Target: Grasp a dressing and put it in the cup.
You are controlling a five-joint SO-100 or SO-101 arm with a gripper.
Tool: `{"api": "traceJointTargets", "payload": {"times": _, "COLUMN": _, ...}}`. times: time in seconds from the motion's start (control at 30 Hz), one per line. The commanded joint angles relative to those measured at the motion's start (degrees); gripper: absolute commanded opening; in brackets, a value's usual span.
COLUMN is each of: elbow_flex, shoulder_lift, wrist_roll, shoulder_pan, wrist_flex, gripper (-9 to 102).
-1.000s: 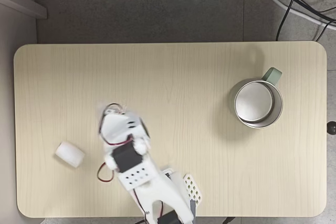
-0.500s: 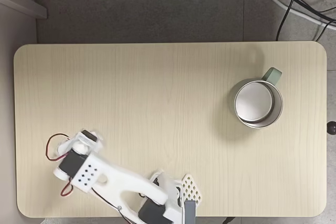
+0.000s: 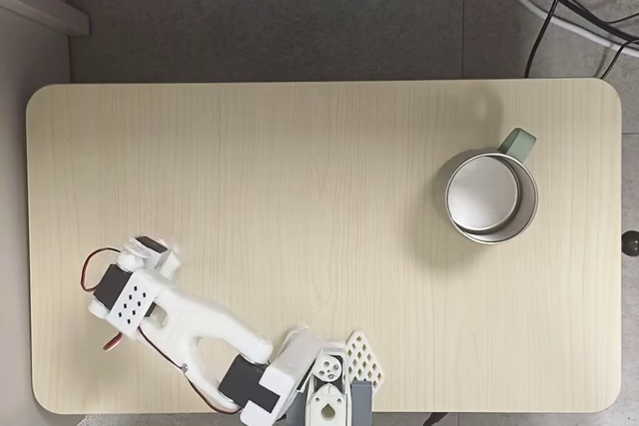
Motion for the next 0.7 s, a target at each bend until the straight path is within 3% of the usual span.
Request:
{"api": "traceJointTargets", "payload": {"times": 0.0, "elbow_flex": 0.0, "shoulder_lift": -1.23, "wrist_roll": 1.93, "shoulder_pan": -1.85, "wrist_flex": -1.32, "gripper": 26}}
{"api": "traceJointTargets", "payload": {"times": 0.07, "elbow_flex": 0.18, "shoulder_lift": -0.53, "wrist_roll": 3.96, "shoulder_pan": -2.99, "wrist_flex": -2.64, "gripper": 4}}
{"api": "traceJointTargets", "payload": {"times": 0.1, "elbow_flex": 0.79, "shoulder_lift": 0.88, "wrist_roll": 4.75, "shoulder_pan": -3.43, "wrist_flex": -2.81, "gripper": 0}}
{"api": "traceJointTargets", "payload": {"times": 0.5, "elbow_flex": 1.23, "shoulder_lift": 0.79, "wrist_roll": 5.89, "shoulder_pan": -3.08, "wrist_flex": -2.55, "gripper": 0}}
{"api": "traceJointTargets", "payload": {"times": 0.67, "elbow_flex": 7.12, "shoulder_lift": -6.15, "wrist_roll": 10.37, "shoulder_pan": -4.48, "wrist_flex": 4.39, "gripper": 0}}
